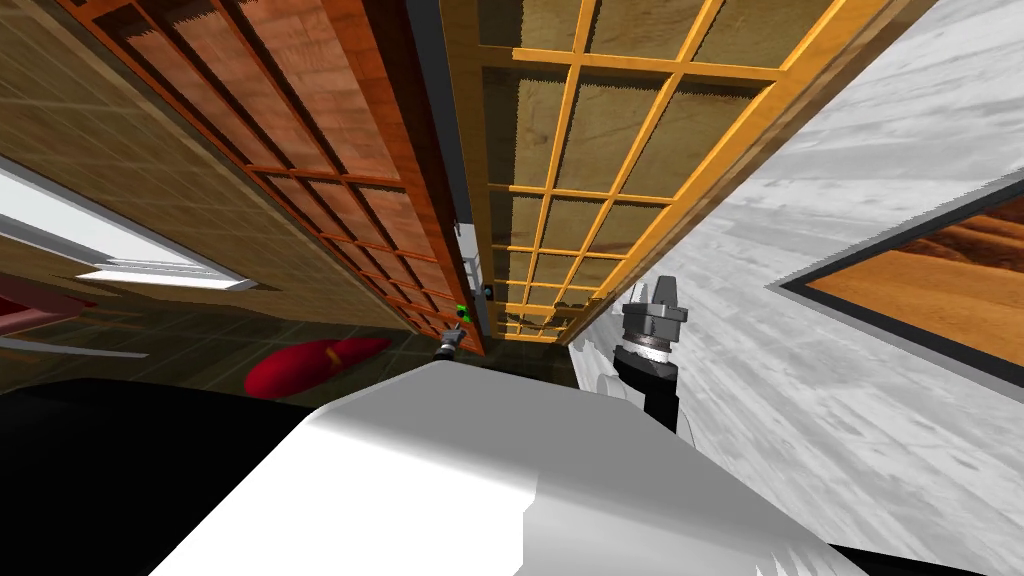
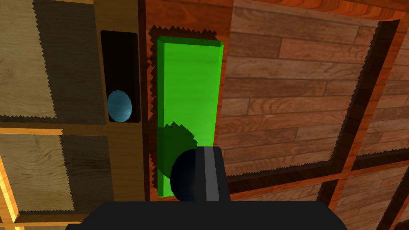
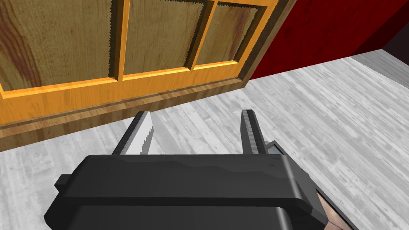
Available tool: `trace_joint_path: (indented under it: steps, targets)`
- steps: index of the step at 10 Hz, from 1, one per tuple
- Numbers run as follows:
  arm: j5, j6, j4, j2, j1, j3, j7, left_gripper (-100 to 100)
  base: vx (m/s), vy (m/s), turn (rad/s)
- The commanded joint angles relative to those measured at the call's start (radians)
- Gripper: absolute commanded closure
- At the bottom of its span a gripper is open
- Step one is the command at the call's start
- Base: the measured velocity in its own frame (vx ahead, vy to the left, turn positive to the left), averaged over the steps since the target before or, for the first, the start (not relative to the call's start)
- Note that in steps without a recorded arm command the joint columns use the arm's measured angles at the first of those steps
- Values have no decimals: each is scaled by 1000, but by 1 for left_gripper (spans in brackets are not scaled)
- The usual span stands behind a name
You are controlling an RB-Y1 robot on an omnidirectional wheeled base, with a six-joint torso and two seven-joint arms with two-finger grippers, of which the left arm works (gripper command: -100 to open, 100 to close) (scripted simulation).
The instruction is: Pull the door open
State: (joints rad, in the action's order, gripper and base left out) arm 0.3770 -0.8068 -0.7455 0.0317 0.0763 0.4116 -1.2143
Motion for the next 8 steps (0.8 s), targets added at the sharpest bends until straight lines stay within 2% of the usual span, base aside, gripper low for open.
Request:
trace_joint_path:
  steps: [1,3,8]
  targets:
    - [0,-28,42,12,-23,2,-11,-100,-109,26,-59]
    - [18,-46,32,38,-35,-25,6,-100,-153,56,-118]
    - [61,-84,11,80,-61,-87,47,-100,-219,96,-104]
